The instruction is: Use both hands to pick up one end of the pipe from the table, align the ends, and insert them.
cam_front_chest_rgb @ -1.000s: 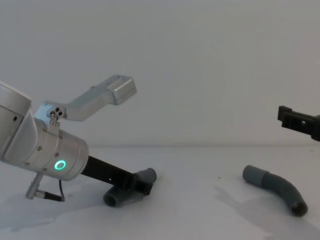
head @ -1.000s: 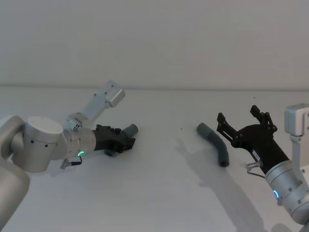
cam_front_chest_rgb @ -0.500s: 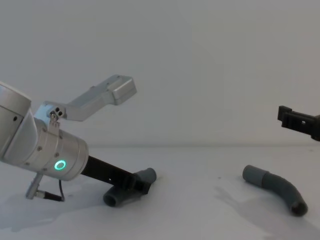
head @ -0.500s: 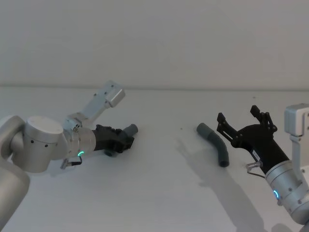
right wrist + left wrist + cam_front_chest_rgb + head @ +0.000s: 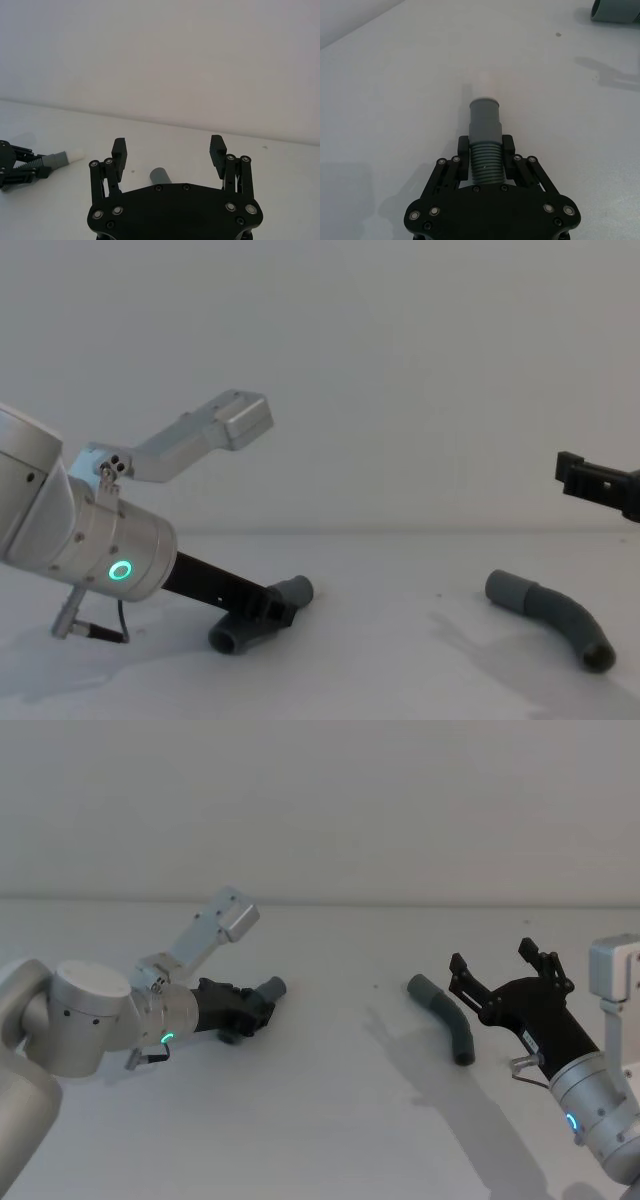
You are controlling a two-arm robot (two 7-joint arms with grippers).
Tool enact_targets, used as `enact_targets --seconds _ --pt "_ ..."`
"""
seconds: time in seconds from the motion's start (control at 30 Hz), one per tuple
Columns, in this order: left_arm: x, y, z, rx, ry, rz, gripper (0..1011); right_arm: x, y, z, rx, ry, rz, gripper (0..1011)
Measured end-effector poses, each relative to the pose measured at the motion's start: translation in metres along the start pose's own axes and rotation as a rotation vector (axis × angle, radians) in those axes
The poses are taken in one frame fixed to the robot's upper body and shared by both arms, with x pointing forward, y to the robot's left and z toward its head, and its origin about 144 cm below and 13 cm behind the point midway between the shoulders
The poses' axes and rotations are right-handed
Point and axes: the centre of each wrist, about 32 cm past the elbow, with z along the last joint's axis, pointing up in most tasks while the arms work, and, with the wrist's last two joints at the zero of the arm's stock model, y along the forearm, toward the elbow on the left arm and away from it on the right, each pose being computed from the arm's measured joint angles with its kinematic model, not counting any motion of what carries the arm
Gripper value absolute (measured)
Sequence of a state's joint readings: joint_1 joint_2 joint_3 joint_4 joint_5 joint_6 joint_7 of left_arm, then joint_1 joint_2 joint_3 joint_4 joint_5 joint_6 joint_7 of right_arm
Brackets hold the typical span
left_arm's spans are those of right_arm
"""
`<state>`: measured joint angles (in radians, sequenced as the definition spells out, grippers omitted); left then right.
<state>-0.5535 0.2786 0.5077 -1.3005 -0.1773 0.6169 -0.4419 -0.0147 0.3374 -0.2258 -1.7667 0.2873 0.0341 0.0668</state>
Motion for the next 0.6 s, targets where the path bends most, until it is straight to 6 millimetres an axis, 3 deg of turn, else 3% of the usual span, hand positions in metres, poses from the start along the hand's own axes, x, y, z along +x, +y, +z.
enact_targets --seconds 0.6 --pt "0.0 0.0 0.0 0.0 0.0 0.0 343 0.0 0.0 0.0 0.0 0.0 0.0 1003"
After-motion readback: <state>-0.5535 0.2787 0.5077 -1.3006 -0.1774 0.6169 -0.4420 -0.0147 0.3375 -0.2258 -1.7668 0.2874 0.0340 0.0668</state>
